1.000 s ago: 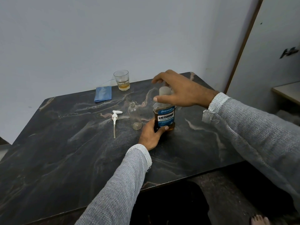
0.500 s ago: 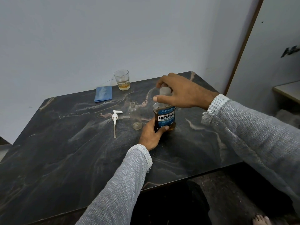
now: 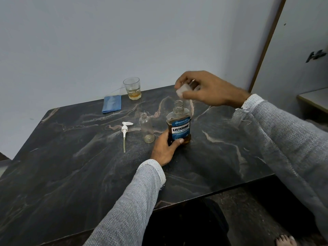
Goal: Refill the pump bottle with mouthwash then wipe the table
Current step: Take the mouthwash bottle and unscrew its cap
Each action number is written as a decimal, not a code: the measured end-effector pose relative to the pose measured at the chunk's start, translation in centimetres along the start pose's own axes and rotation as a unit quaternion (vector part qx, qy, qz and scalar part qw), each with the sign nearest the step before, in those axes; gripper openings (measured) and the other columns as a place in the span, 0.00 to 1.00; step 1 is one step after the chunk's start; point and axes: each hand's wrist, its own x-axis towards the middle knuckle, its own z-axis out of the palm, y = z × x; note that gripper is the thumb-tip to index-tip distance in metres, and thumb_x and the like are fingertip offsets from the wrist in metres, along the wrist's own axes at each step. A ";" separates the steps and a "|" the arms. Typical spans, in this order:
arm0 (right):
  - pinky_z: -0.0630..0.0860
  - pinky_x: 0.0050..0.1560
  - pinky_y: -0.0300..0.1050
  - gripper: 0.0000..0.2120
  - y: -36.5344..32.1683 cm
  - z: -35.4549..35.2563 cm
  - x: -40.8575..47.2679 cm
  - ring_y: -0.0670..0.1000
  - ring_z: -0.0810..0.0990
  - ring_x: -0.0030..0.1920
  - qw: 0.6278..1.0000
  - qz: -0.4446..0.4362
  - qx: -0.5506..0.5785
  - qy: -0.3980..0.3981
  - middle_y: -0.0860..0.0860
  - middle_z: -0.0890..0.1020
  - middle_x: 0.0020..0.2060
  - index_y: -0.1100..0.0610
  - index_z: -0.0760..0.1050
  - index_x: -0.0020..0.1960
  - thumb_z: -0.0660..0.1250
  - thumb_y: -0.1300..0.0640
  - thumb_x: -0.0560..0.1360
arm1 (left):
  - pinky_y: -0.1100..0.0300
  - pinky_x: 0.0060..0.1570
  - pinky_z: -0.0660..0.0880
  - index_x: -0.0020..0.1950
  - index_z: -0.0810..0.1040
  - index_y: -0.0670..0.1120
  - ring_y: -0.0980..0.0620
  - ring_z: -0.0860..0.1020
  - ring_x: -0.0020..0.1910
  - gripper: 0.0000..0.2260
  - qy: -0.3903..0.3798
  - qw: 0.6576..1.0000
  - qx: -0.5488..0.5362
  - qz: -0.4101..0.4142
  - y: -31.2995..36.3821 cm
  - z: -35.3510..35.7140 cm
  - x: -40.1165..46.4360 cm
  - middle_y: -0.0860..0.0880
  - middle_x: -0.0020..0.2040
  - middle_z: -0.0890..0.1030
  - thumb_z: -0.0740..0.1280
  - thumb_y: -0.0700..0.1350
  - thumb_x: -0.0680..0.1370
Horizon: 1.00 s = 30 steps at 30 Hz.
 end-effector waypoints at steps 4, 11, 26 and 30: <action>0.80 0.48 0.38 0.13 2.3 -0.8 -0.5 0.47 0.81 0.46 0.986 0.026 0.114 0.117 0.46 0.78 0.56 0.50 0.77 0.63 0.66 0.52 0.79 | 0.48 0.68 0.71 0.69 0.72 0.45 0.52 0.76 0.65 0.21 0.002 1.000 -0.004 -0.007 -0.2 0.2 0.1 0.49 0.65 0.78 0.70 0.44 0.77; 0.81 0.49 0.41 0.15 7.7 1.8 -1.6 0.50 0.81 0.49 0.947 0.120 0.185 0.234 0.50 0.78 0.49 0.60 0.74 0.56 0.73 0.59 0.73 | 0.49 0.67 0.72 0.67 0.73 0.49 0.54 0.77 0.63 0.19 0.009 1.000 -0.006 -0.004 -0.4 0.3 0.2 0.51 0.63 0.79 0.70 0.44 0.76; 0.71 0.39 0.26 0.14 14.5 8.6 -4.1 0.47 0.78 0.45 0.943 0.231 0.094 0.220 0.51 0.79 0.48 0.55 0.73 0.52 0.75 0.60 0.70 | 0.50 0.67 0.72 0.67 0.72 0.49 0.54 0.77 0.63 0.20 0.008 1.000 -0.003 -0.009 -0.9 0.3 0.5 0.50 0.64 0.79 0.71 0.45 0.76; 0.72 0.42 0.28 0.14 15.2 9.5 -4.7 0.51 0.79 0.46 0.947 0.231 0.085 0.207 0.54 0.80 0.49 0.57 0.74 0.53 0.75 0.61 0.71 | 0.50 0.67 0.72 0.67 0.73 0.49 0.54 0.77 0.63 0.20 0.006 1.000 -0.005 -0.012 -0.9 0.4 0.5 0.50 0.64 0.79 0.71 0.45 0.76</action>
